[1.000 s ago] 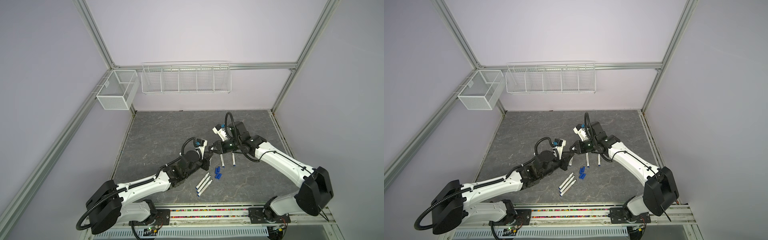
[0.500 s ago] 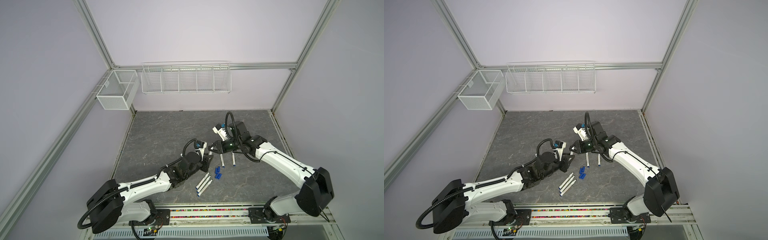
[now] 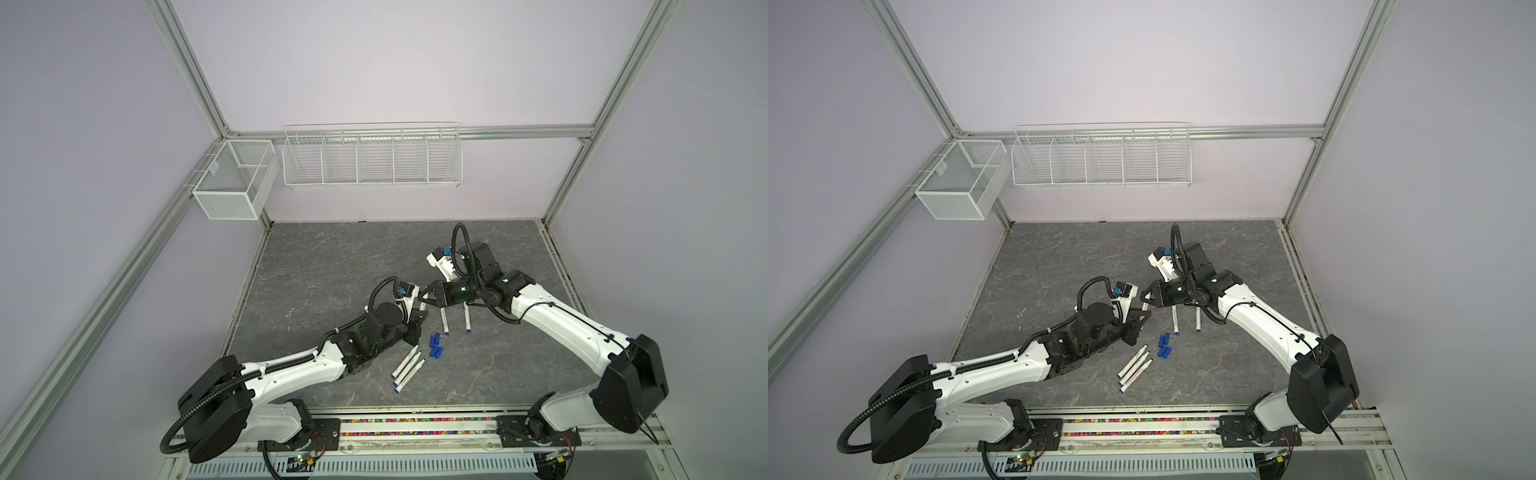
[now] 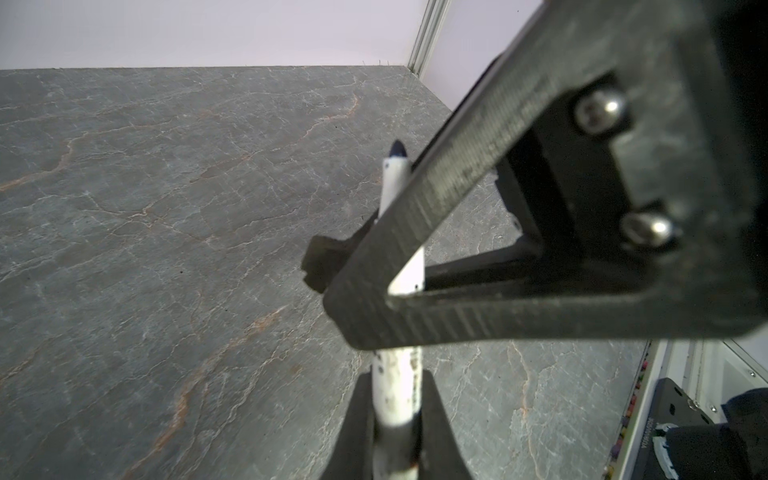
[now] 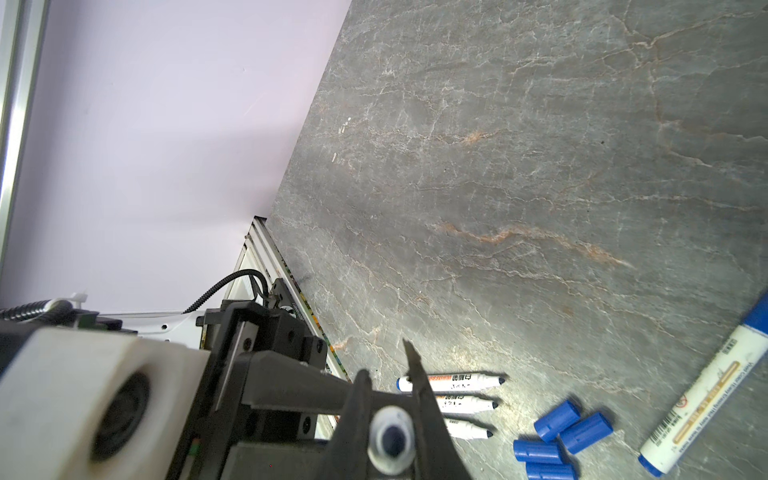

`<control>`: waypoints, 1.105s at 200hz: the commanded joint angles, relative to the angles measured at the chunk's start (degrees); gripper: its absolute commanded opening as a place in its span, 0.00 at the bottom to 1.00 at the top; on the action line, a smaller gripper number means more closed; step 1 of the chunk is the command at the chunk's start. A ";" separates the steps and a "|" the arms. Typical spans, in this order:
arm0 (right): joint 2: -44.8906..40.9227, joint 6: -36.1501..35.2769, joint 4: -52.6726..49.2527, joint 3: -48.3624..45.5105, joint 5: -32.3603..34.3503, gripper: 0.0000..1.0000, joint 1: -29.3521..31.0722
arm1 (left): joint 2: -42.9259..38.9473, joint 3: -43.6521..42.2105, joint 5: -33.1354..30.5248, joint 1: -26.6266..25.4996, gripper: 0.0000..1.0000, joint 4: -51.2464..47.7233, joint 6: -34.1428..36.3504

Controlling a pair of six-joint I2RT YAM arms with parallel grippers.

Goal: Insert the pens into the pen caps
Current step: 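Move the right gripper to the tip of the marker held by the left gripper, then move the right gripper over the loose blue caps and lower it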

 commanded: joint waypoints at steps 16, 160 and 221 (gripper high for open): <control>-5.13 -3.20 -5.09 -1.70 0.24 0.47 0.60 | -0.76 -1.11 -8.25 0.18 0.00 -2.32 -5.75; 6.06 -8.22 -18.74 -10.57 19.45 0.55 9.09 | -5.39 -4.47 -21.20 2.19 0.00 -6.43 -10.89; 11.19 -7.85 -17.99 -8.32 23.88 0.55 9.98 | -6.71 -5.36 -22.19 2.29 0.00 -7.19 -10.95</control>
